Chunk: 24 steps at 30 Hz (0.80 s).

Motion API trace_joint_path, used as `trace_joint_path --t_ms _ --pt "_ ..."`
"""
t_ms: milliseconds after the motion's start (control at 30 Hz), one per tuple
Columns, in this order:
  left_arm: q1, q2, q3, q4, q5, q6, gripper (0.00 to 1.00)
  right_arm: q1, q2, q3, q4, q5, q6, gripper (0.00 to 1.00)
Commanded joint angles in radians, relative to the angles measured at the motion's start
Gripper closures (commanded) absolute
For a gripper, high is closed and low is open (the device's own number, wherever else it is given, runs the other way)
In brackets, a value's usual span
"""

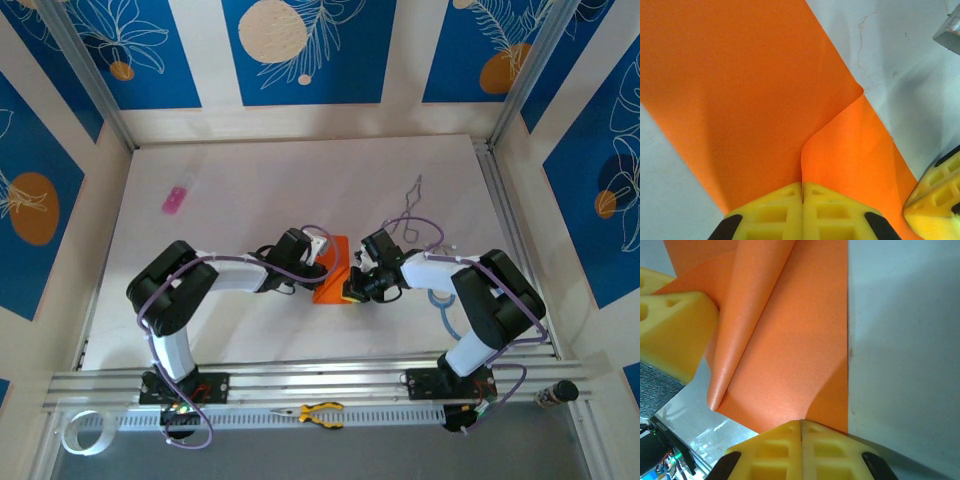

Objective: Fold a paper plane with a square sheet of paper (pick it up from the middle)
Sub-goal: Fold the triangle a second time at the center of the table.

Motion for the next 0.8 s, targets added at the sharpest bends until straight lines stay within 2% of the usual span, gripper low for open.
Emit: trace_joint_path --t_ms 0,167,300,433,767 --pt "0.022 -0.023 -0.016 -0.010 -0.029 0.002 1.00 -0.007 0.027 -0.019 -0.043 0.029 -0.005 1.00" --pt "0.026 -0.009 -0.030 0.017 -0.024 -0.002 1.00 -0.007 0.026 -0.018 -0.048 0.031 -0.002 1.00" --pt "0.028 -0.023 -0.059 0.049 -0.061 -0.015 1.00 -0.007 0.022 -0.020 -0.056 0.033 -0.001 1.00" --pt "0.037 0.016 -0.031 0.012 0.013 0.003 1.00 -0.008 0.010 -0.023 -0.040 0.018 0.002 1.00" --pt "0.038 0.030 -0.059 0.031 0.040 -0.070 1.00 -0.042 -0.138 -0.001 0.034 -0.036 0.037 0.88"
